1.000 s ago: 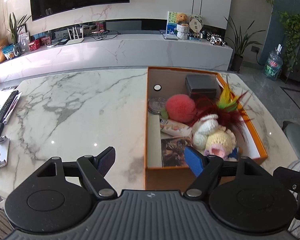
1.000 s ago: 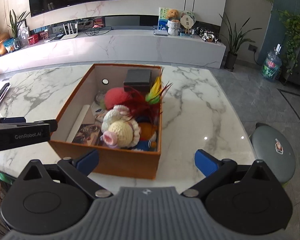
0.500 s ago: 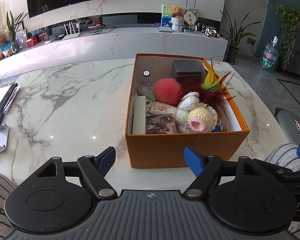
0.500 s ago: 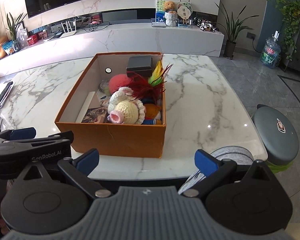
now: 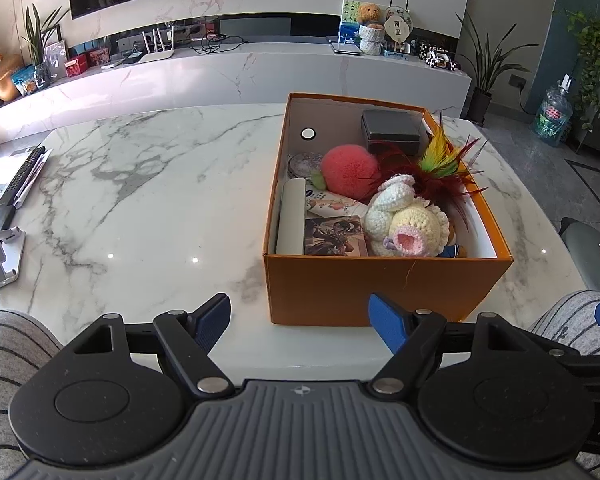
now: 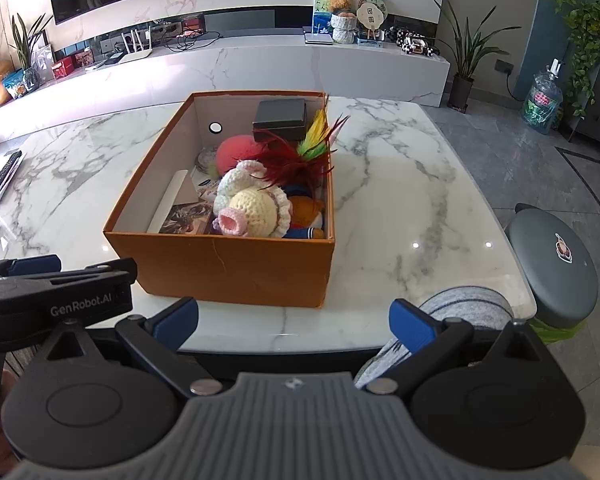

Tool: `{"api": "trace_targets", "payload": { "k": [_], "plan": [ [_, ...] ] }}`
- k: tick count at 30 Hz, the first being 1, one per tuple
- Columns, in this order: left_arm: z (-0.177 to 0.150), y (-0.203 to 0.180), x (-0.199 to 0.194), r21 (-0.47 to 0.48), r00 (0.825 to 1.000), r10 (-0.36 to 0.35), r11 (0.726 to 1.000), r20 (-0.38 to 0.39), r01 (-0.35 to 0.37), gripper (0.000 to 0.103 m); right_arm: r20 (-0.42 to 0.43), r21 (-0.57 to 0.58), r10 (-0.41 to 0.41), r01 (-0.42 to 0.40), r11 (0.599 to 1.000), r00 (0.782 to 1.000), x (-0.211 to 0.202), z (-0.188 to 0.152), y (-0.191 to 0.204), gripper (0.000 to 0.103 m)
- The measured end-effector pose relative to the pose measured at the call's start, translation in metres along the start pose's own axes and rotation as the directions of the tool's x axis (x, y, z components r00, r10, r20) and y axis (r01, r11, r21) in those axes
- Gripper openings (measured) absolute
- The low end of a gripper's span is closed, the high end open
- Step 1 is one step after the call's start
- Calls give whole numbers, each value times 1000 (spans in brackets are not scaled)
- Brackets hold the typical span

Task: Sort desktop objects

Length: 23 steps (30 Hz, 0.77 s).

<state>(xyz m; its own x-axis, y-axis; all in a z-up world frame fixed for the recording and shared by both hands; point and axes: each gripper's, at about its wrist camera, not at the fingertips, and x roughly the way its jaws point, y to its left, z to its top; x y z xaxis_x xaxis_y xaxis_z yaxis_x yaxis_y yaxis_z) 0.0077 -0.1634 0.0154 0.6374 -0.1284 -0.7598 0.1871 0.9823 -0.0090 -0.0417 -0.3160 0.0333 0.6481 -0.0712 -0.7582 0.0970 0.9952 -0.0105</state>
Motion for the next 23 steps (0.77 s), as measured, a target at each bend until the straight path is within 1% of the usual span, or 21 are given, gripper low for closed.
{"api": "trace_targets", "payload": {
  "k": [8, 14, 20, 23],
  "plan": [
    [-1, 0, 1, 6, 1000, 7, 1000, -7, -7, 90, -2, -4, -9, 9, 1000, 1000, 1, 0, 2, 102],
    [-2, -1, -5, 12, 999, 12, 1000, 33, -12, 91, -4, 6, -10, 10, 1000, 1000, 2, 0, 1, 102],
    [-3, -7, -8, 46, 997, 50, 998, 64, -53, 93, -10, 5, -24, 24, 1000, 1000, 3, -1, 0, 102],
    [-3, -7, -8, 54, 997, 49, 997, 61, -53, 93, -12, 6, -25, 25, 1000, 1000, 3, -1, -1, 102]
  ]
}}
